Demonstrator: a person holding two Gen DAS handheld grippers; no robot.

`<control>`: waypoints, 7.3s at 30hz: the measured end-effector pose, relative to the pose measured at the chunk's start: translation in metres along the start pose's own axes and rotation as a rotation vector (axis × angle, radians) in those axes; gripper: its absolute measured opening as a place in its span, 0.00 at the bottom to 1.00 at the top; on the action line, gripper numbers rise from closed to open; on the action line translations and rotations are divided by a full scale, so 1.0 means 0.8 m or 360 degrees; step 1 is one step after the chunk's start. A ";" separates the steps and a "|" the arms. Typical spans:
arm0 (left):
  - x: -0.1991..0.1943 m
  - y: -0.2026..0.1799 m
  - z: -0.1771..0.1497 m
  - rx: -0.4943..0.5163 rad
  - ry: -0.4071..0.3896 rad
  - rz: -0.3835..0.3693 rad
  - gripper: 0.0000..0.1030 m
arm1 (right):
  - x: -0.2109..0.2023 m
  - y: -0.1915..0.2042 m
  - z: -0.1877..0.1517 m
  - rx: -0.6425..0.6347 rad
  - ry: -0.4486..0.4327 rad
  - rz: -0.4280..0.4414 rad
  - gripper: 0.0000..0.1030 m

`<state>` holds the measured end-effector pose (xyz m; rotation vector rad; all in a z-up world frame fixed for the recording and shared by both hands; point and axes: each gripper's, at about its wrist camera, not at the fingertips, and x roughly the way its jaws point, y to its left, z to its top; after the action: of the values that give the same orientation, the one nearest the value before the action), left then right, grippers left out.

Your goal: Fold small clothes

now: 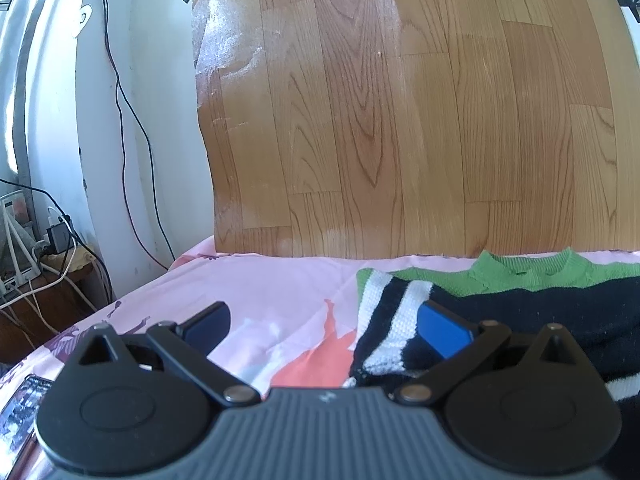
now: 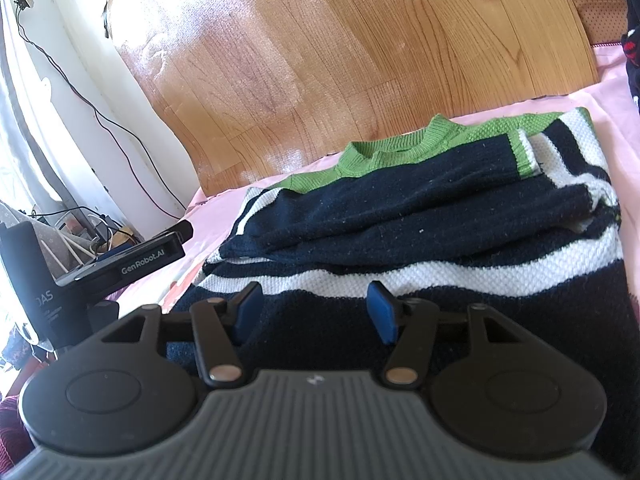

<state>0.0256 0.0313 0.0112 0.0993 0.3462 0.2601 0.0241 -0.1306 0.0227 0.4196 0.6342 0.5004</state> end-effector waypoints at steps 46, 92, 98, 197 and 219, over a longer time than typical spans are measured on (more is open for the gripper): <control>0.004 -0.005 -0.003 0.0010 0.0013 -0.0012 1.00 | -0.001 0.001 0.000 -0.0002 -0.0001 -0.0003 0.59; 0.004 -0.006 -0.003 0.0012 0.0021 -0.0019 1.00 | 0.000 0.002 0.001 -0.0003 -0.0002 -0.0006 0.61; 0.005 -0.004 -0.002 0.0028 0.0022 -0.0036 1.00 | 0.000 0.002 0.001 -0.0003 -0.0002 -0.0007 0.61; -0.238 0.158 -0.098 0.0002 0.0984 -0.1006 0.17 | -0.282 -0.005 -0.151 -0.0235 0.0210 -0.0182 0.45; -0.021 0.136 0.041 -0.0550 0.0795 -0.0709 0.48 | -0.159 -0.092 0.047 0.0150 -0.0182 -0.0473 0.28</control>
<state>-0.0038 0.1294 0.0627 -0.3881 0.7995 -0.1061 -0.0167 -0.2687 0.0700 0.4311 0.5985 0.1633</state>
